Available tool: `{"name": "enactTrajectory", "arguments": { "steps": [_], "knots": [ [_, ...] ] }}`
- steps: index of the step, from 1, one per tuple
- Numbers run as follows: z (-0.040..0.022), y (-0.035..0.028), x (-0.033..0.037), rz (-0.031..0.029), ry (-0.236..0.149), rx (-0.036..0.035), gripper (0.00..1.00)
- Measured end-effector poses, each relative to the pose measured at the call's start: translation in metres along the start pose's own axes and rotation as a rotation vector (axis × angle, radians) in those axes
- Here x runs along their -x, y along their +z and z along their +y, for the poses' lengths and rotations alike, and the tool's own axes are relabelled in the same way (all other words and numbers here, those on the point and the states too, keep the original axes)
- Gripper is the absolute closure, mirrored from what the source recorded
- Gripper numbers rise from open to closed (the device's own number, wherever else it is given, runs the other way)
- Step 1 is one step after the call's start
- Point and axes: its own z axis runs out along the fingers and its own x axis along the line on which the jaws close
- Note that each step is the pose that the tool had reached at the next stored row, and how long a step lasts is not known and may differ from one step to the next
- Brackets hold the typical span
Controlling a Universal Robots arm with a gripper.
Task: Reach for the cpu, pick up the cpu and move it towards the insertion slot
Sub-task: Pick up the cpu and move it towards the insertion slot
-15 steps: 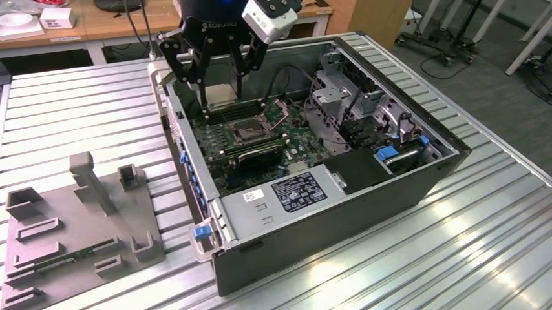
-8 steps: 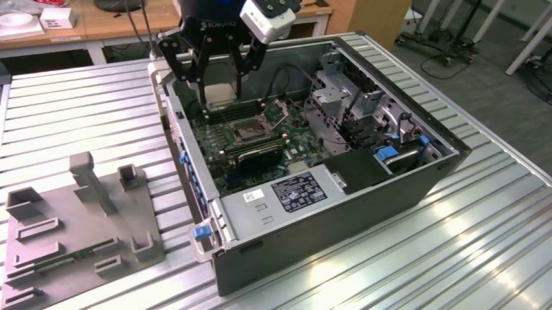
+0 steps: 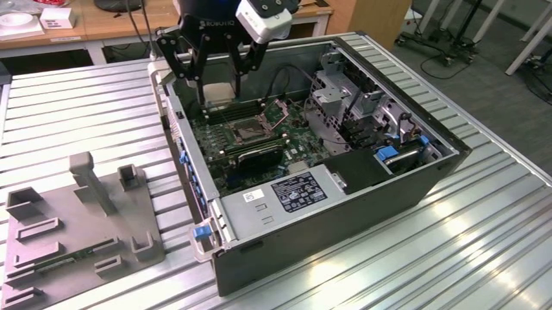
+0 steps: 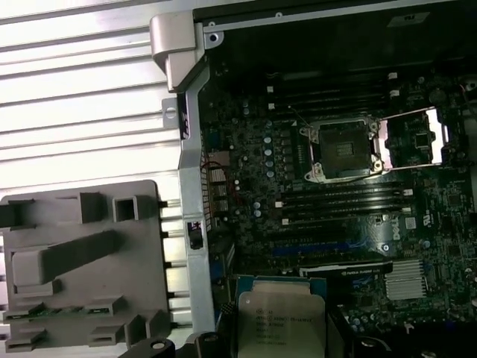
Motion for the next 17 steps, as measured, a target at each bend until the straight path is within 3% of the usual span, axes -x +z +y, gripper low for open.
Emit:
{"name": "enactTrajectory", "arguments": {
  "steps": [4, 5, 11, 12, 17],
  "knots": [
    [0.0018, 0.0000, -0.0002, 0.0000, 0.007, -0.0001, 0.45],
    [0.0077, 0.0001, 0.0005, -0.0001, 0.011, 0.0000, 0.45],
    [0.0073, -0.0002, -0.0033, -0.0001, 0.011, -0.0001, 0.45],
    [0.0071, -0.0004, -0.0079, 0.0000, 0.011, -0.0002, 0.45],
    [0.0082, 0.0001, -0.0043, -0.0001, 0.011, -0.0001, 0.45]
  ]
}}
